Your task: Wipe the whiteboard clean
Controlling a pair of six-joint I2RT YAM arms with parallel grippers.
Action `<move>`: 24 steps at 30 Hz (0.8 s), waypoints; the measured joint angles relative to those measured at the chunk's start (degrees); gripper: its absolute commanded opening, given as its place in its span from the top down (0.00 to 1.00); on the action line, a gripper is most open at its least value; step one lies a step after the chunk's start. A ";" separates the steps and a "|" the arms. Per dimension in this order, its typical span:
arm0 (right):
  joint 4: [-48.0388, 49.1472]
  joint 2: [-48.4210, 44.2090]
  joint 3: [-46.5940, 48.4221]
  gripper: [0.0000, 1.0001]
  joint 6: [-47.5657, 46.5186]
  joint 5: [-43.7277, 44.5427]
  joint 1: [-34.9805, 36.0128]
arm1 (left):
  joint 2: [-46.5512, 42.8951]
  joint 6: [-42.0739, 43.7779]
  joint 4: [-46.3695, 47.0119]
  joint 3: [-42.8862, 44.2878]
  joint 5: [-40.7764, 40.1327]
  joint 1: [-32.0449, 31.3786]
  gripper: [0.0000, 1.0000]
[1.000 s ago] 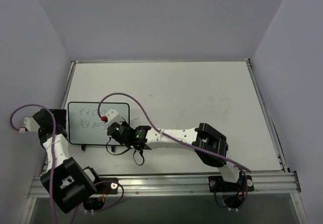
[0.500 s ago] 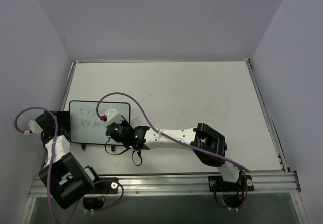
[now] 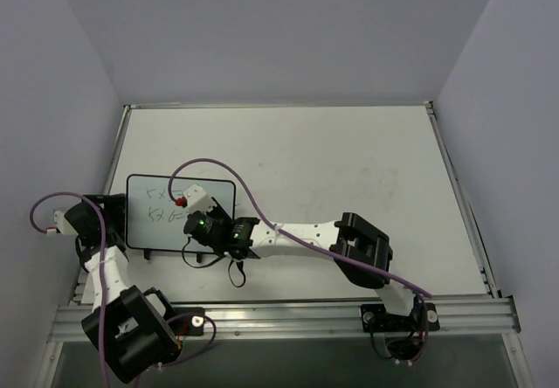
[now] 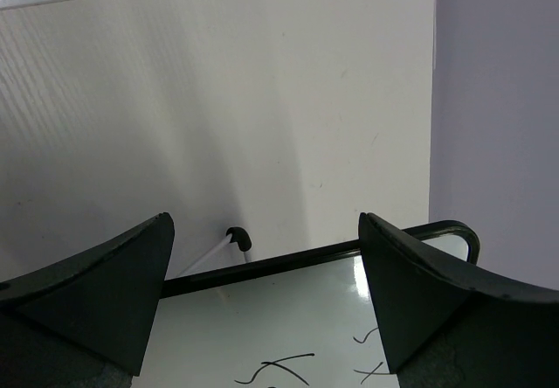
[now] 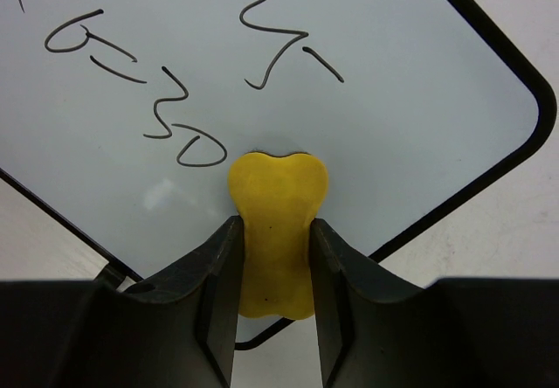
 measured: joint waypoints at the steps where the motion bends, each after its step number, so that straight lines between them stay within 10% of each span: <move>1: 0.00 0.00 0.00 0.97 0.00 0.00 -0.11 | -0.46 0.00 -0.15 -0.24 0.24 0.00 0.04; 24: 0.98 2.84 2.97 0.97 -0.83 0.92 -0.48 | -0.76 -0.02 -0.98 -1.29 0.83 0.37 0.04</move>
